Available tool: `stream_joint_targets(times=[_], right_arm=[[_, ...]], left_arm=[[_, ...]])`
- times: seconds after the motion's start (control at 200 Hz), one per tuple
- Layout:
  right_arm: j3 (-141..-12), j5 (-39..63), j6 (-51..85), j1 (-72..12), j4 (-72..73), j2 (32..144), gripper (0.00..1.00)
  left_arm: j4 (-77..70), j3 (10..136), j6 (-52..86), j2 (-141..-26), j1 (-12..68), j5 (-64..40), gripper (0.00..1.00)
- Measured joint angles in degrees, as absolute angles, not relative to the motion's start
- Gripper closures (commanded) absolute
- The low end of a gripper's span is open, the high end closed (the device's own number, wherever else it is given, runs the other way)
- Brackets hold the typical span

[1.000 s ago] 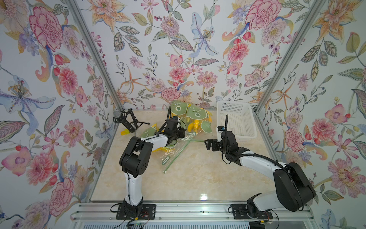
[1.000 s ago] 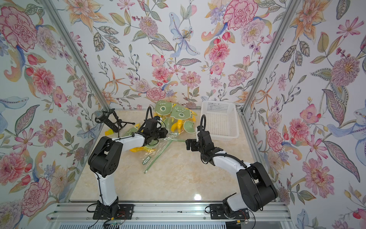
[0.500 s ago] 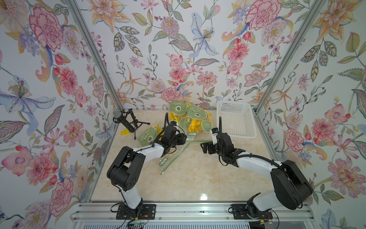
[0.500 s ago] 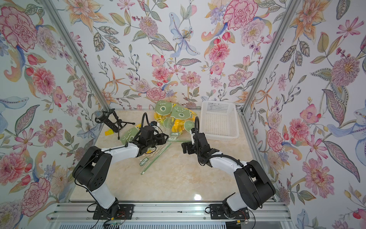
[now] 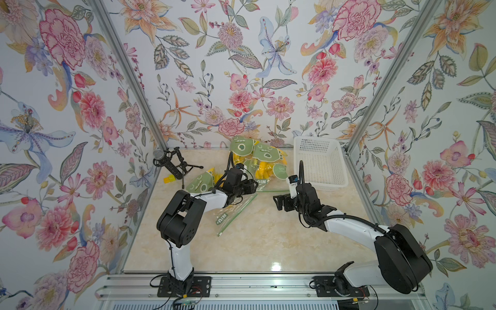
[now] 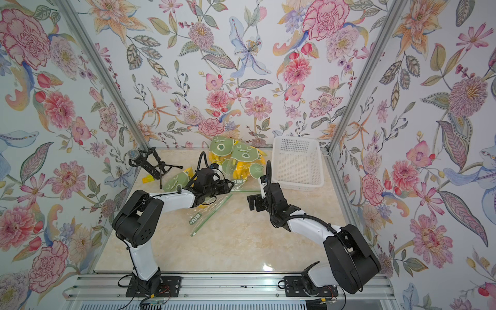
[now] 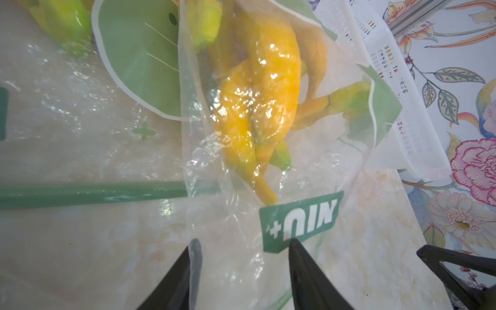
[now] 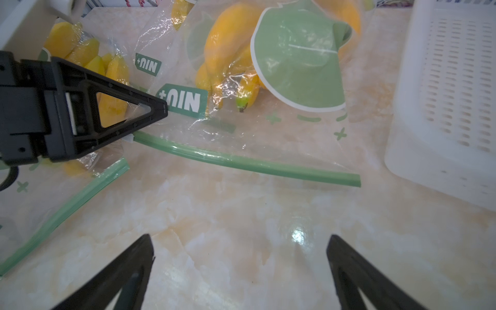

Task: Open the zip-top bag and take out the banana
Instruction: Adjust the zipper food storage bag at the center of the board.

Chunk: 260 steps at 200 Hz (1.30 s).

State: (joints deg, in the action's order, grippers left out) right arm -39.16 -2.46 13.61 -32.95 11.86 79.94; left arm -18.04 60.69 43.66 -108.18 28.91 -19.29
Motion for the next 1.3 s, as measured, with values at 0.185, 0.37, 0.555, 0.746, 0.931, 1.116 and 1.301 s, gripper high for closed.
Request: stream_joint_targets(times=[0.185,0.37,0.555,0.746,0.931,1.116,1.301], right_arm=[[-35.9,-3.7,9.7,-34.2,16.1,78.6,0.00],[-32.2,-6.3,2.7,-37.3,21.7,77.2,0.00],[-29.1,-8.8,-7.0,-41.8,28.0,76.0,0.02],[-29.0,-12.7,-15.5,-45.1,35.7,76.5,0.06],[-29.1,-16.1,-21.6,-46.9,41.5,78.4,0.09],[-29.7,-17.0,-24.9,-47.6,42.7,81.9,0.17],[-30.8,-18.2,-26.8,-47.7,43.2,83.9,0.38]], left_arm=[[-18.1,60.1,44.9,-106.5,29.1,-19.2,0.96],[-18.1,58.3,46.0,-102.7,30.1,-19.1,1.00],[-15.0,57.6,47.0,-97.2,32.2,-17.6,1.00],[-13.9,56.0,48.5,-91.9,34.3,-16.4,1.00],[-12.4,53.1,49.4,-88.7,34.9,-15.8,1.00],[-11.6,52.5,50.2,-87.3,35.2,-15.9,1.00],[-11.5,52.5,50.4,-86.1,36.1,-15.9,0.98]])
